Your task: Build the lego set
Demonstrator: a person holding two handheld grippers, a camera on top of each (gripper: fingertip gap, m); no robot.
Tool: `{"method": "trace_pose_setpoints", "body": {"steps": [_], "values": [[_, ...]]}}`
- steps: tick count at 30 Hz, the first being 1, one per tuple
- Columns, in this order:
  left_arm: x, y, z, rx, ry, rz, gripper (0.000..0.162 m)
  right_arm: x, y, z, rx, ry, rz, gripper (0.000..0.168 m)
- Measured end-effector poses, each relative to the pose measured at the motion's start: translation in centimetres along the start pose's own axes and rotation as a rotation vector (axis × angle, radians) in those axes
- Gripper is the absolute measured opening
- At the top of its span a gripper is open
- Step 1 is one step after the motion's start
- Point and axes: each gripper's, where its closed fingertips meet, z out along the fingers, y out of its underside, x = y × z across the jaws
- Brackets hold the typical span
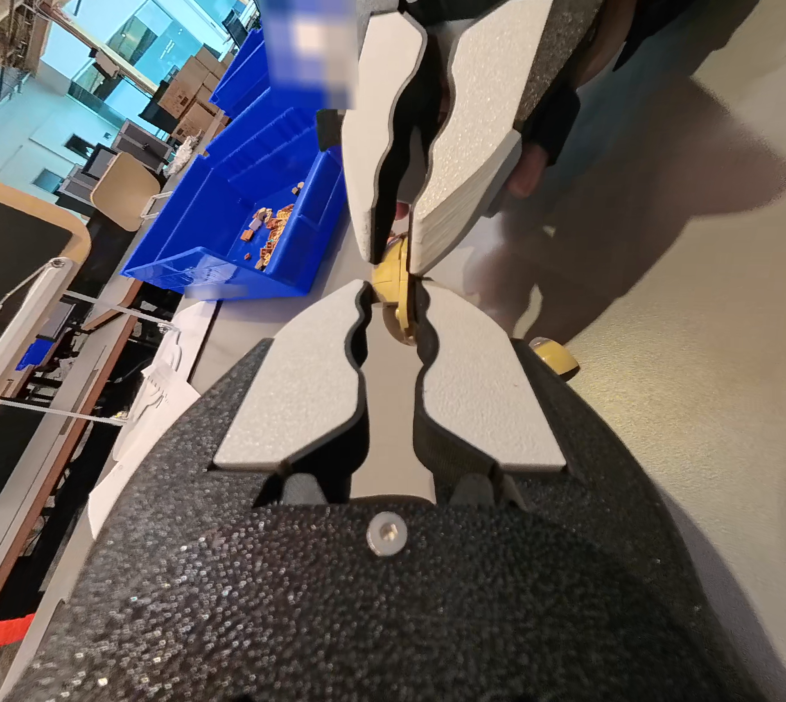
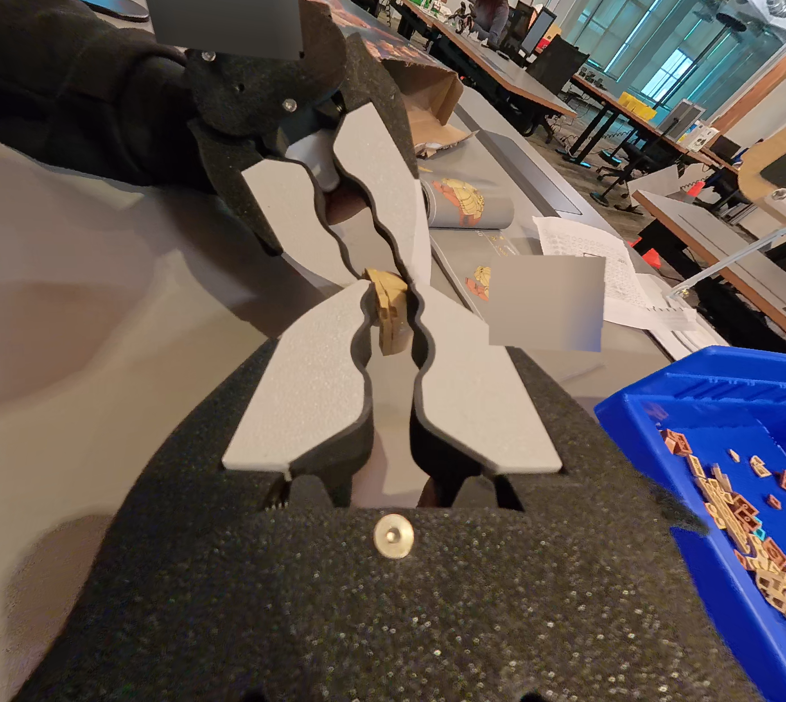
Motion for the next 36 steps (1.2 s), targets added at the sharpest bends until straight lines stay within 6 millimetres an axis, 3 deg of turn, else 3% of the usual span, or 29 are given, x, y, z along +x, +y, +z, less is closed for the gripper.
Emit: {"method": "trace_pose_setpoints", "body": {"steps": [15, 21, 25, 29, 36], "values": [[0.4, -0.3, 0.0, 0.020, 0.028, -0.020, 0.018, -0.3, -0.2, -0.3, -0.011, 0.017, -0.086, 0.010], [0.1, -0.2, -0.1, 0.044, 0.036, -0.051, 0.019, -0.2, -0.3, -0.1, 0.016, 0.010, -0.012, 0.011], [-0.2, 0.1, 0.0, 0.049, 0.037, -0.100, 0.019, -0.2, 0.1, -0.1, 0.010, -0.008, 0.035, 0.028], [-0.7, 0.3, -0.3, 0.065, 0.040, -0.175, 0.019, 0.7, 0.5, -0.4, 0.007, -0.008, 0.121, 0.031], [-0.7, 0.4, -0.4, 0.083, 0.065, -0.213, 0.019, 0.8, 1.1, -0.2, -0.010, -0.034, 0.182, 0.015]]}}
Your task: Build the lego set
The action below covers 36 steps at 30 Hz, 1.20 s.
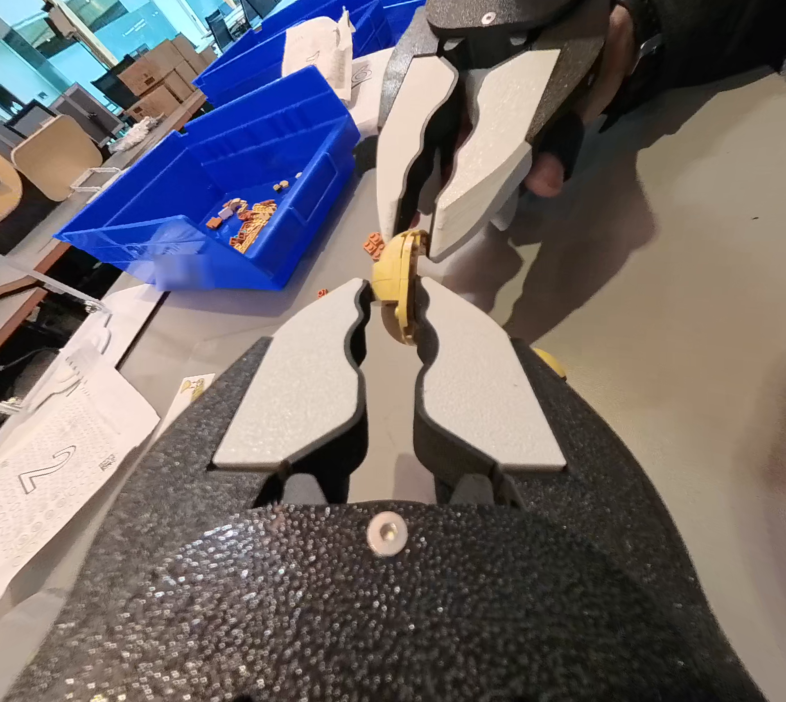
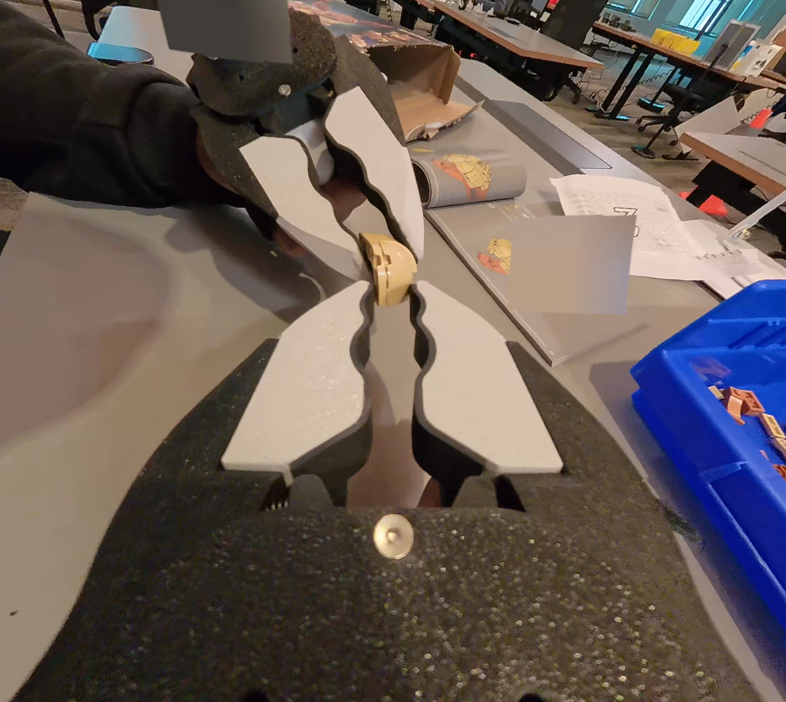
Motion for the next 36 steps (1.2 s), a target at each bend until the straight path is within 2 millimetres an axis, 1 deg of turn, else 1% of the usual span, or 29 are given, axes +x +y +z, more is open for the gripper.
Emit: {"method": "trace_pose_setpoints", "body": {"steps": [6, 9, 15, 19, 25, 28, 32, 36], "values": [[0.2, 0.4, 0.2, -0.009, 0.040, -0.064, 0.020, 0.1, 0.2, 0.1, -0.017, 0.029, -0.046, 0.015], [0.4, 0.5, 0.2, -0.008, 0.066, -0.095, 0.024, 0.2, 0.3, 0.1, -0.026, 0.051, -0.095, 0.015], [1.0, 0.5, 0.0, -0.017, 0.135, -0.127, 0.025, -0.2, 0.5, 0.1, -0.031, 0.044, -0.183, 0.014], [1.4, 0.6, -0.3, -0.035, 0.178, -0.116, 0.023, -0.8, 0.4, 0.0, -0.022, 0.016, -0.216, 0.014], [1.9, 1.0, -0.5, -0.071, 0.212, -0.088, 0.023, -1.4, 0.5, 0.2, -0.031, -0.003, -0.254, 0.014], [1.9, 1.0, -0.4, -0.082, 0.196, -0.062, 0.022, -1.4, 0.5, 0.2, -0.029, -0.004, -0.252, 0.014], [1.7, 1.1, -0.2, -0.097, 0.148, 0.017, 0.021, -1.3, 0.5, 0.1, -0.032, -0.001, -0.253, 0.014], [1.4, 0.9, -0.1, -0.085, 0.098, 0.073, 0.021, -1.1, 0.4, 0.0, -0.024, 0.004, -0.243, 0.016]]}}
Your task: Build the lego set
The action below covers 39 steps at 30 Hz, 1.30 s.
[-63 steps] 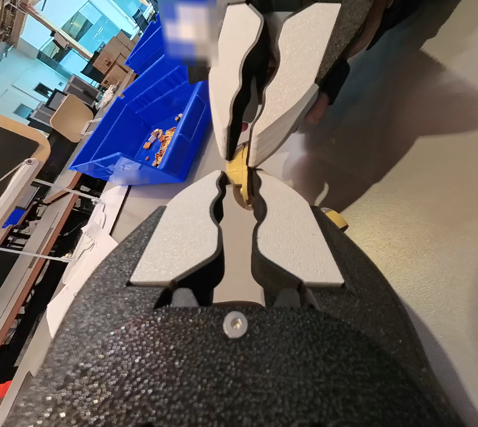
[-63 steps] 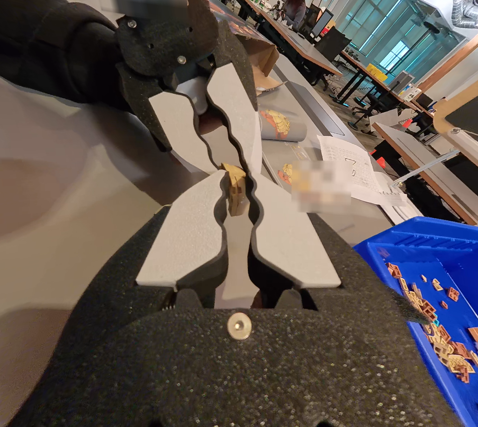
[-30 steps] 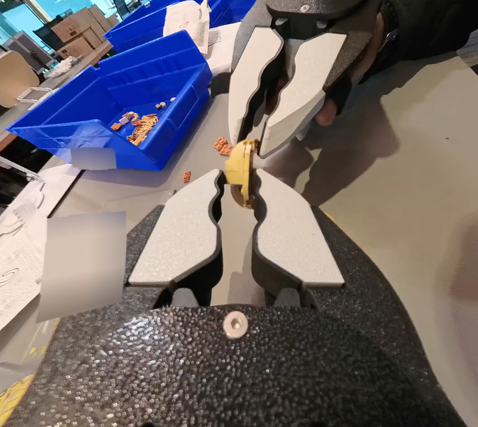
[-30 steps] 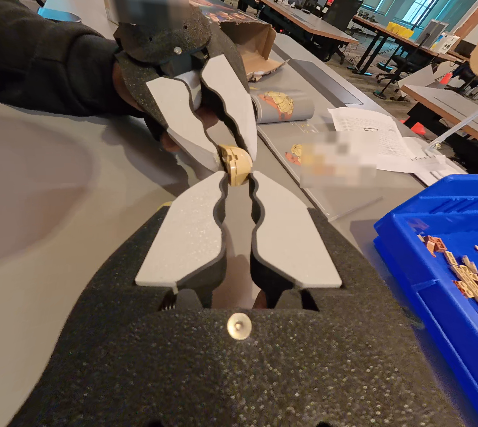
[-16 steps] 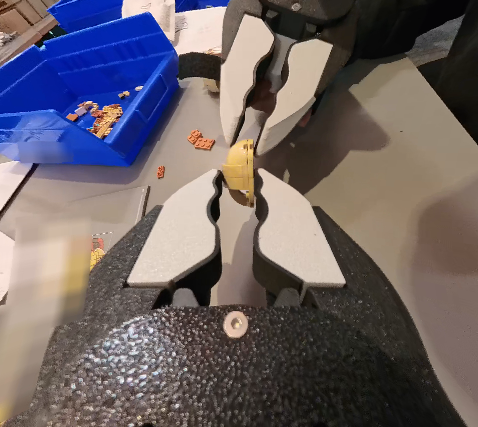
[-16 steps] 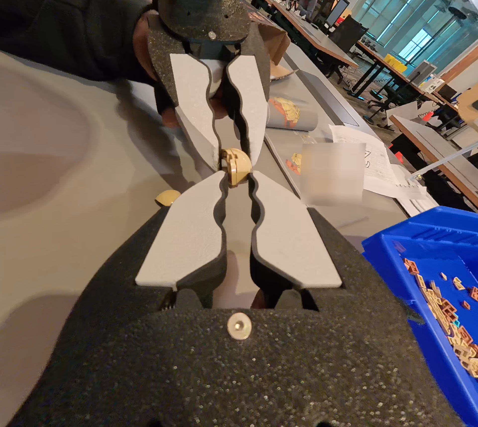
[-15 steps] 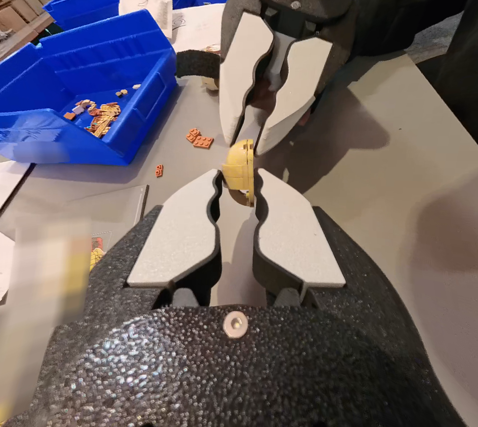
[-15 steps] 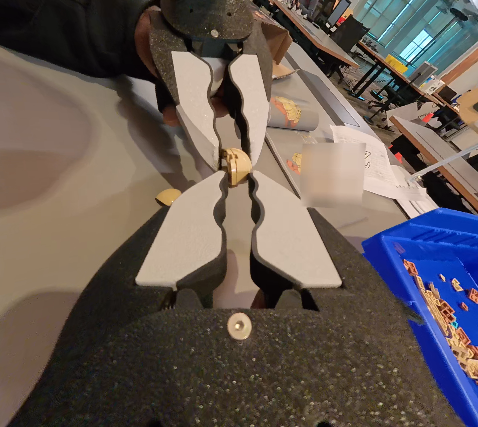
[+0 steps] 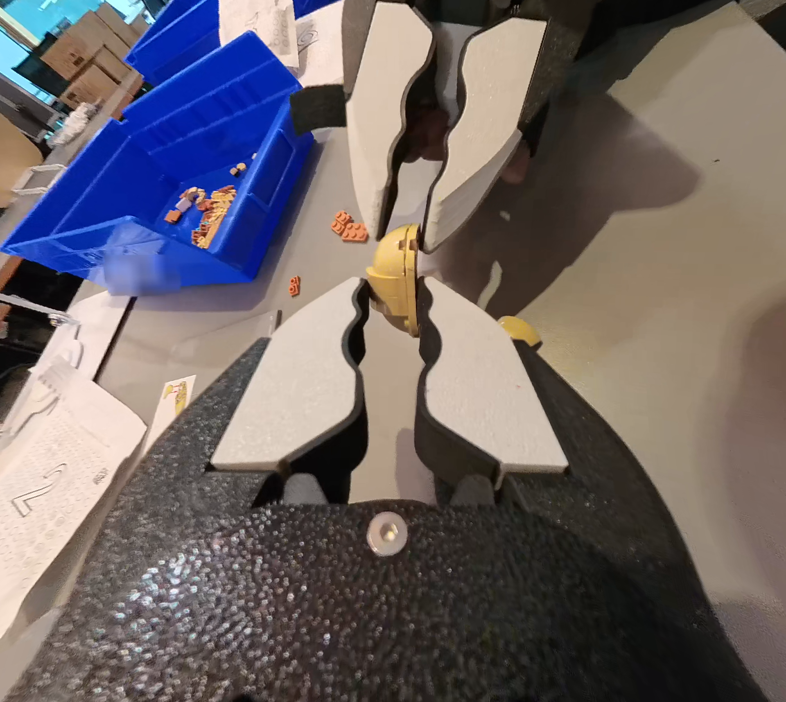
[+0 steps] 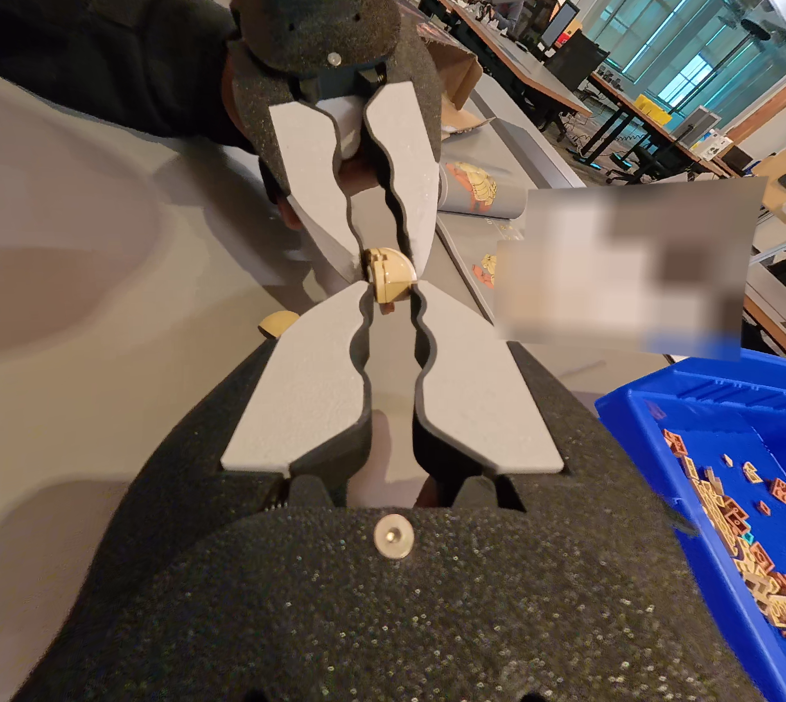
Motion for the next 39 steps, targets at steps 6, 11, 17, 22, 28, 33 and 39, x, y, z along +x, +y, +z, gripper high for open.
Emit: {"method": "trace_pose_setpoints", "body": {"steps": [6, 11, 17, 22, 28, 33, 39], "values": [[0.5, 0.4, 0.5, -0.036, 0.012, 0.023, 0.021, -0.4, -0.3, 0.0, 0.014, -0.008, -0.044, 0.025], [0.6, 0.2, 0.6, -0.031, 0.017, 0.014, 0.021, -0.6, 0.0, 0.2, -0.011, 0.012, -0.090, 0.016], [0.7, 0.1, 0.6, -0.031, 0.016, 0.017, 0.021, -0.6, -0.1, 0.2, -0.015, 0.006, -0.092, 0.015], [0.8, 0.2, 0.7, -0.038, 0.026, 0.020, 0.021, -0.7, 0.0, 0.2, -0.037, 0.013, -0.136, 0.015], [1.1, 0.1, 0.8, -0.031, 0.043, 0.008, 0.020, -0.8, 0.0, 0.1, -0.047, 0.013, -0.168, 0.014], [1.1, 0.5, 1.0, -0.052, 0.039, 0.014, 0.020, -0.9, 0.3, 0.3, -0.065, 0.009, -0.147, 0.014], [0.7, 1.1, 1.1, -0.115, -0.006, 0.089, 0.020, -0.6, 0.7, 0.4, -0.090, 0.018, -0.136, 0.022]]}}
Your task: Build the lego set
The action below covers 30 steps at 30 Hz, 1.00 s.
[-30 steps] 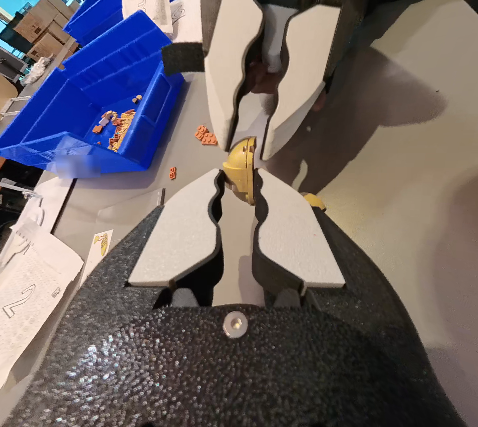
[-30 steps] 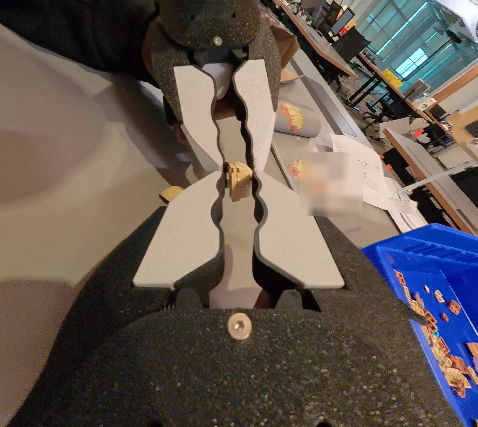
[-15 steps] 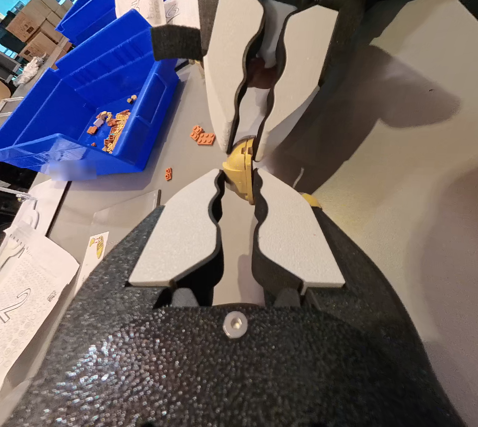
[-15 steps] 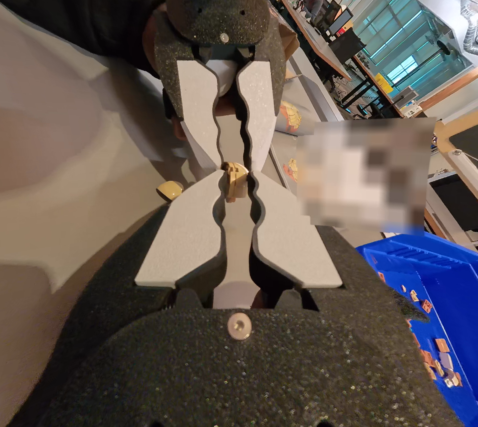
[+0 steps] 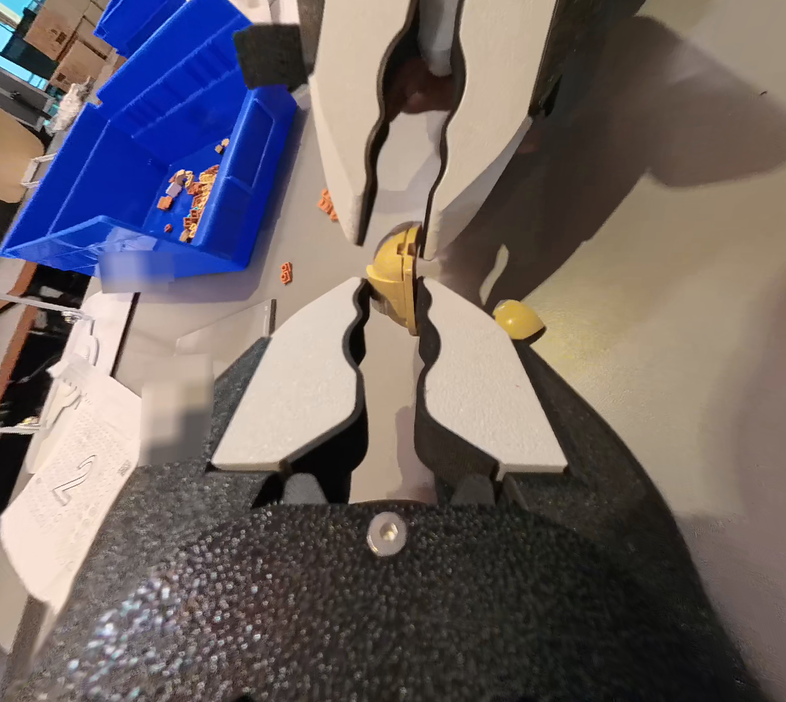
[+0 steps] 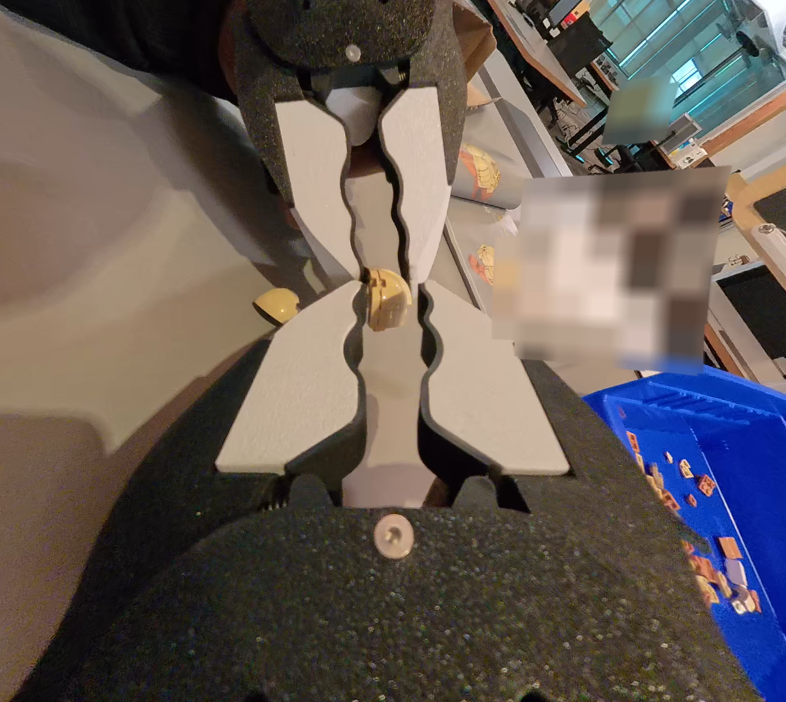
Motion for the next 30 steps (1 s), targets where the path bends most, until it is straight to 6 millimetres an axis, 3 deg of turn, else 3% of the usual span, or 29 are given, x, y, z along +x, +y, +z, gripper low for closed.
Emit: {"method": "trace_pose_setpoints", "body": {"steps": [19, 27, 30], "values": [[0.6, 0.5, 0.4, -0.085, 0.003, 0.069, 0.020, -0.9, 0.7, 0.4, -0.123, 0.028, -0.268, 0.014], [1.0, 0.5, 0.6, -0.083, 0.023, 0.061, 0.020, -1.2, 0.7, 0.3, -0.120, -0.001, -0.242, 0.013], [0.5, 0.5, 0.5, -0.077, -0.005, 0.060, 0.020, -0.8, 0.6, 0.5, -0.091, 0.003, -0.137, 0.014]]}}
